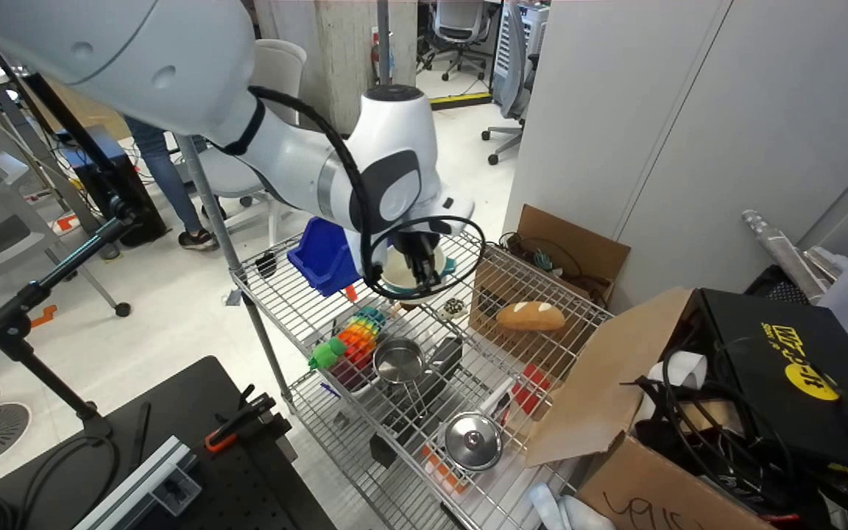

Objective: Move the cream colored bowl to the right

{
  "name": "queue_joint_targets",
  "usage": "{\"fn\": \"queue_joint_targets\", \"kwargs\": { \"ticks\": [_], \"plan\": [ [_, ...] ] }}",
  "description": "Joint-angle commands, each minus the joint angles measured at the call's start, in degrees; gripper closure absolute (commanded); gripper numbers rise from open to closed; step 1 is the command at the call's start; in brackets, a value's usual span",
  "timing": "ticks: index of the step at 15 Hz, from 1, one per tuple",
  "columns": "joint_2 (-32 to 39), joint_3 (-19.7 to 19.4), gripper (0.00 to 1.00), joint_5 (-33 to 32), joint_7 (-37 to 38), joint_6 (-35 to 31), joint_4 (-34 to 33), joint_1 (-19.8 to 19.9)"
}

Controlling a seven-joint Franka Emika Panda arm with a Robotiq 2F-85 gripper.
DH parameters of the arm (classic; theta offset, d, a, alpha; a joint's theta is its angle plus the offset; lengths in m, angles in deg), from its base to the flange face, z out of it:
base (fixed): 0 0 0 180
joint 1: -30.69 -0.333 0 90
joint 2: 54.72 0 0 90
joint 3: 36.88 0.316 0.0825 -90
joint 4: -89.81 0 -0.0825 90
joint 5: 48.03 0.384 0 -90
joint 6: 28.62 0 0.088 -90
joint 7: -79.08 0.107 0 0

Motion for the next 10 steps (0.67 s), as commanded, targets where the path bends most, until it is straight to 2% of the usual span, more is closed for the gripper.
{"fn": "queue_joint_targets", "kwargs": {
  "ticks": [1, 5, 10],
  "plan": [
    [1.5, -4.0, 0.99, 1.0, 1.0, 6.1, -5.2, 4.4],
    [8.8, -6.0, 0.99, 1.7, 3.1, 14.6, -15.0, 8.7],
    [17.4, -5.8, 0.99, 2.0, 6.1, 20.7, -23.2, 9.3]
  ]
}}
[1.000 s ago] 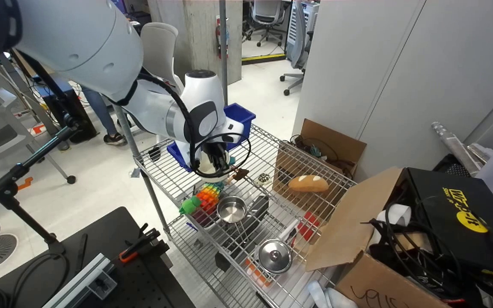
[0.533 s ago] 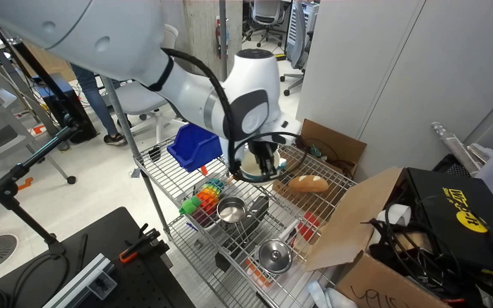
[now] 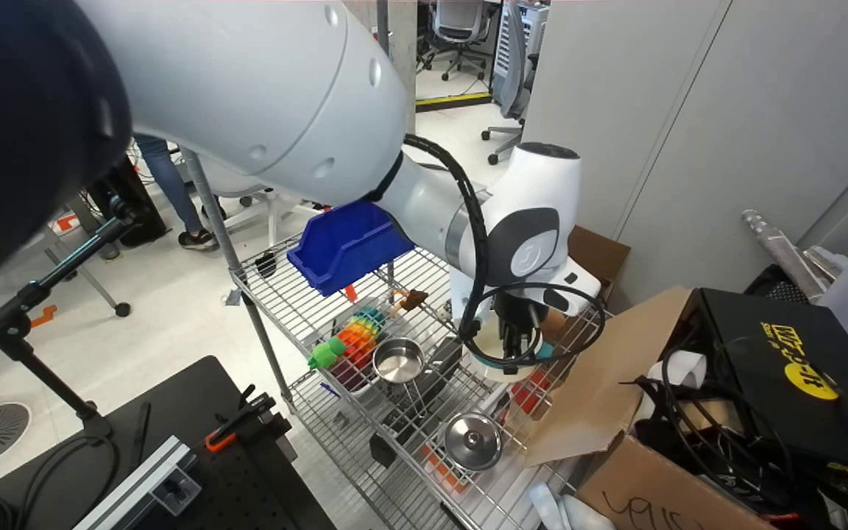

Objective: Move the cream colored bowl to the right

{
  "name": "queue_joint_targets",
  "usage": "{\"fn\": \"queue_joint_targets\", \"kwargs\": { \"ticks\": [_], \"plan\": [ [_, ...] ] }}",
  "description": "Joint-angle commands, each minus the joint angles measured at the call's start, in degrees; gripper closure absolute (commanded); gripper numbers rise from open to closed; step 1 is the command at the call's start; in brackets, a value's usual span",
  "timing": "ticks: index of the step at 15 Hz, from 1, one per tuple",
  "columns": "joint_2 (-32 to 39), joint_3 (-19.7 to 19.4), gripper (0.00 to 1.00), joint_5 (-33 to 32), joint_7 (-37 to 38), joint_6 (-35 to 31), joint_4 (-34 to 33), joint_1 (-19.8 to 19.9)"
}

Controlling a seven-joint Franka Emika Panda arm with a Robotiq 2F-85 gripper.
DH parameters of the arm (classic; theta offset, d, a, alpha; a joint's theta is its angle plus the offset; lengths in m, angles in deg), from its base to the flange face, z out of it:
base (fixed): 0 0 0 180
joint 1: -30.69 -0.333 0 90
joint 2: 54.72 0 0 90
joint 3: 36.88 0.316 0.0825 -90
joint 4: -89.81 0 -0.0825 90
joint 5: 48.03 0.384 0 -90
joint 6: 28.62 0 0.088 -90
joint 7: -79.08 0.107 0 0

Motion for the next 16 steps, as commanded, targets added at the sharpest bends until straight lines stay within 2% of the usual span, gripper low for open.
{"fn": "queue_joint_targets", "kwargs": {
  "ticks": [1, 8, 9, 10, 11, 16],
  "plan": [
    [7.2, 0.1, 0.99, 1.0, 2.8, 5.8, -8.5, -0.3],
    [15.5, -0.8, 0.99, -0.2, 6.2, 10.5, -18.5, -0.9],
    [16.1, -1.1, 0.7, -0.6, 6.6, 11.2, -19.5, -1.2],
    [16.3, -0.9, 0.69, -0.6, 6.6, 12.3, -20.3, -1.0],
    [16.3, -0.7, 0.64, -0.4, 6.6, 13.2, -20.6, -0.9],
    [12.6, 0.8, 0.26, 1.2, 4.3, 14.4, -17.7, 0.3]
  ]
}}
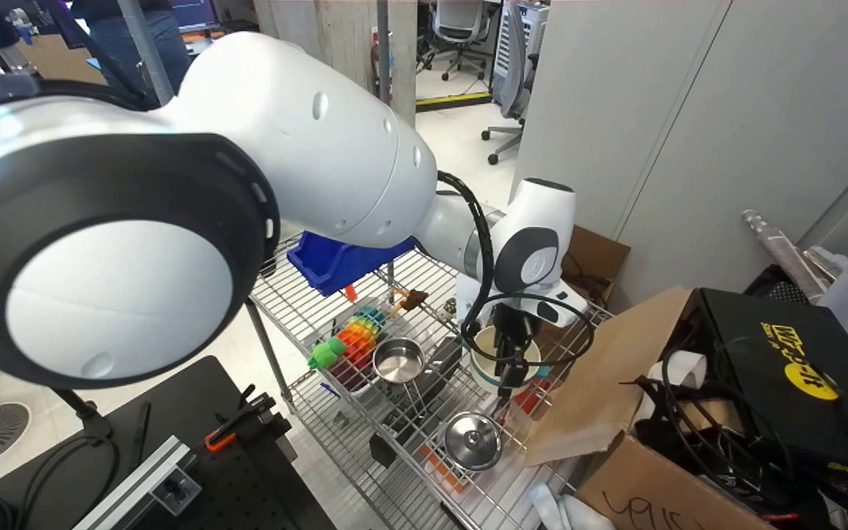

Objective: Move the cream colored bowl to the right

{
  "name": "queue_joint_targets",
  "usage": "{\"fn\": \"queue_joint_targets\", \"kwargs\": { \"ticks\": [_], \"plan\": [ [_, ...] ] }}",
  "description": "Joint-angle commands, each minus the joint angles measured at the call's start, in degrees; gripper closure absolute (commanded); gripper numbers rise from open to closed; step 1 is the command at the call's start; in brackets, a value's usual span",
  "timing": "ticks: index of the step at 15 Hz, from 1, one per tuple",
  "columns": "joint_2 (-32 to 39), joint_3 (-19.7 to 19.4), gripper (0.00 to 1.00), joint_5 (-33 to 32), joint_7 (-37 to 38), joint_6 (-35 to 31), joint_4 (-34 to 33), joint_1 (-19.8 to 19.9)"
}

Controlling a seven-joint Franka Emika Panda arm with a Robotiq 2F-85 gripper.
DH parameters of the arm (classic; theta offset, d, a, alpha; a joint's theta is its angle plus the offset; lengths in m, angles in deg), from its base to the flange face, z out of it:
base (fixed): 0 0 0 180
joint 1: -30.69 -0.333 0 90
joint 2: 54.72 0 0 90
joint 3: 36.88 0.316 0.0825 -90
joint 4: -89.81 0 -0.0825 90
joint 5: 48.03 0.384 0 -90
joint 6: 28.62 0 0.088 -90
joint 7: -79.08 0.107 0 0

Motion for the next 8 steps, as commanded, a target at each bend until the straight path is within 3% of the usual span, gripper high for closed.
{"fn": "queue_joint_targets", "kwargs": {
  "ticks": [1, 3, 5, 6, 8],
  "plan": [
    [-5.3, 1.2, 0.19, 1.3, -1.9, 0.8, 3.0, 0.7],
    [-11.5, 1.6, 0.05, 1.5, -3.3, -2.2, 7.8, 0.3],
    [-16.7, 3.5, 0.0, 3.3, -6.6, -4.7, 11.5, 1.0],
    [-8.9, 1.4, 0.0, 1.5, -3.4, -2.0, 3.7, 0.2],
    [-11.6, 1.7, 0.0, 1.6, -3.7, -1.5, 4.9, 0.1]
  ]
}}
